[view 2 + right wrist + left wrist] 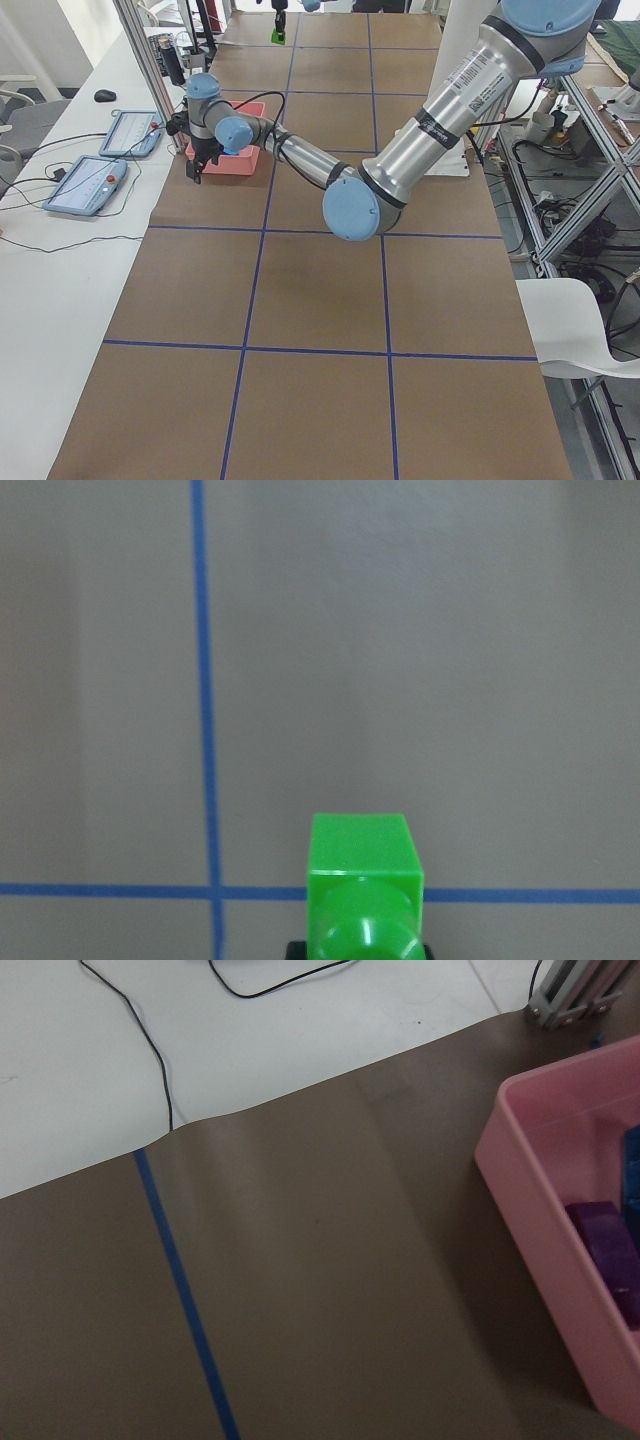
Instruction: Put all blocks into box
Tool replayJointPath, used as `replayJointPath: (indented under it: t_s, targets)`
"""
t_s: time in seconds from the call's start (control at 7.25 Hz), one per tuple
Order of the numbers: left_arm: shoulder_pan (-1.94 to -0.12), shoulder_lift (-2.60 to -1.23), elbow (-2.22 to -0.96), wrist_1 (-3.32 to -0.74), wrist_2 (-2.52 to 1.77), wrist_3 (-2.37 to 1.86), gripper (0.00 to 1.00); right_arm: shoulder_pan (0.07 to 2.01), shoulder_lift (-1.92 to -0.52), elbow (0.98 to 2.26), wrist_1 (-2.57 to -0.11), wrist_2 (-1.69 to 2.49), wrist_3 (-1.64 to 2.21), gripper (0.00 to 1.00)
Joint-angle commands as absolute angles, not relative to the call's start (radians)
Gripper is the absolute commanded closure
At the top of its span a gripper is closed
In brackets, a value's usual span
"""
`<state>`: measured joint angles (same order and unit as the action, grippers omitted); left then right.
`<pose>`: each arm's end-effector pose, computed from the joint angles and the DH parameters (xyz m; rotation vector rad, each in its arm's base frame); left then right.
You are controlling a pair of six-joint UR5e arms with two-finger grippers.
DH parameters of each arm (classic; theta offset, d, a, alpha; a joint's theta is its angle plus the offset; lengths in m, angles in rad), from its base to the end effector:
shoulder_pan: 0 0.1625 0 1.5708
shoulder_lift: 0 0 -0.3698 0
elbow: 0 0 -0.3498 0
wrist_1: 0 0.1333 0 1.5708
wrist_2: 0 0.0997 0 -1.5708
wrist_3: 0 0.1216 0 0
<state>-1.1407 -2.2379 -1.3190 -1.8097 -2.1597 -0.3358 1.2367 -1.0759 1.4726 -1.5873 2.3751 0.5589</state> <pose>0.2277 -0.6541 0.3315 0.3776 0.7651 0.2811 -0.1608 -0.6027 0.3941 -0.0189 -0.8709 0.0575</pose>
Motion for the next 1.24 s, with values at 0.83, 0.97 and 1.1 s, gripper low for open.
replayJointPath:
  t_s: [0.83, 0.97, 1.1]
  targets:
    - [-1.293, -1.833, -1.716, -1.475, -2.232, -0.122, 0.01, 0.887, -0.376, 0.811, -1.258, 2.115, 1.181, 0.00]
    - [-1.320, -1.803, -1.736, -1.439, -2.247, -0.021, 0.01, 0.896, -0.403, 0.851, -1.261, 2.123, 1.171, 0.00]
    - [-1.369, -1.789, -1.735, -1.428, -2.255, -0.009, 0.00, 0.919, -0.513, 0.973, -1.264, 2.137, 1.166, 0.00]
